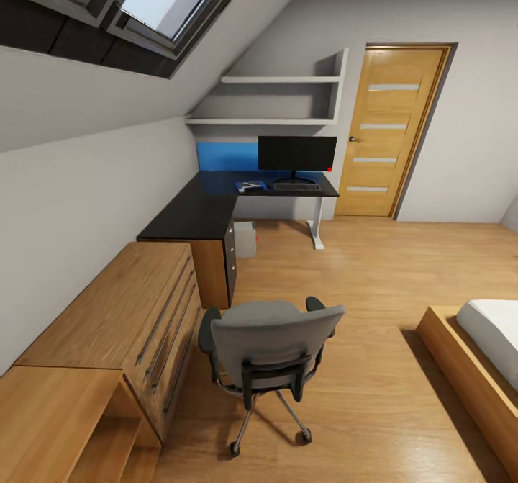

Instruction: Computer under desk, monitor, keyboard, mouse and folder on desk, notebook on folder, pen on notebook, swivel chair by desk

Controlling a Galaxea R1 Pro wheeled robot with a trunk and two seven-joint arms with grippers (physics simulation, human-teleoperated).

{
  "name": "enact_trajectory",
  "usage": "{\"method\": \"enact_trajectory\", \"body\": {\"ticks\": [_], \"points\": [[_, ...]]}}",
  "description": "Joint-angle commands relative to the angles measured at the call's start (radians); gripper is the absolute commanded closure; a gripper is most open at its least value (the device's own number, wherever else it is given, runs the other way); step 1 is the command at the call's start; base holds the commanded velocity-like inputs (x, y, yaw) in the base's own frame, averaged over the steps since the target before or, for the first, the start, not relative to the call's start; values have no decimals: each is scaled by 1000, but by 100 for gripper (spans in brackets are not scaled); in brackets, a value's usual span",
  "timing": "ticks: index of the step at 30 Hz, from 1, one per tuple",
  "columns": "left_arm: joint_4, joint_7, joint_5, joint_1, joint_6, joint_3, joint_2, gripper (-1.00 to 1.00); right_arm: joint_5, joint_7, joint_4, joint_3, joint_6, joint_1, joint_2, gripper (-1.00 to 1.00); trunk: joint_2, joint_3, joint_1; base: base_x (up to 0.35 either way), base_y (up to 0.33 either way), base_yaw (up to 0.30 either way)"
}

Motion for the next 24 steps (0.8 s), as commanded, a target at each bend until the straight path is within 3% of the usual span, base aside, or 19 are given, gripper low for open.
{"method": "enact_trajectory", "body": {"ticks": [1,11,24], "points": [[-3,9,0,-2,-5,-8,0,-100,-3,-6,1,9,-2,-1,0,-100,-9,-5,4,-29,0,0],[-3,9,0,-2,-5,-8,0,-100,-3,-6,1,9,-2,-2,0,-100,-79,-36,42,-17,0,0],[-3,9,0,-2,-5,-8,0,-100,-3,-6,1,9,-2,-1,0,-100,-170,-77,92,-120,0,0]]}}
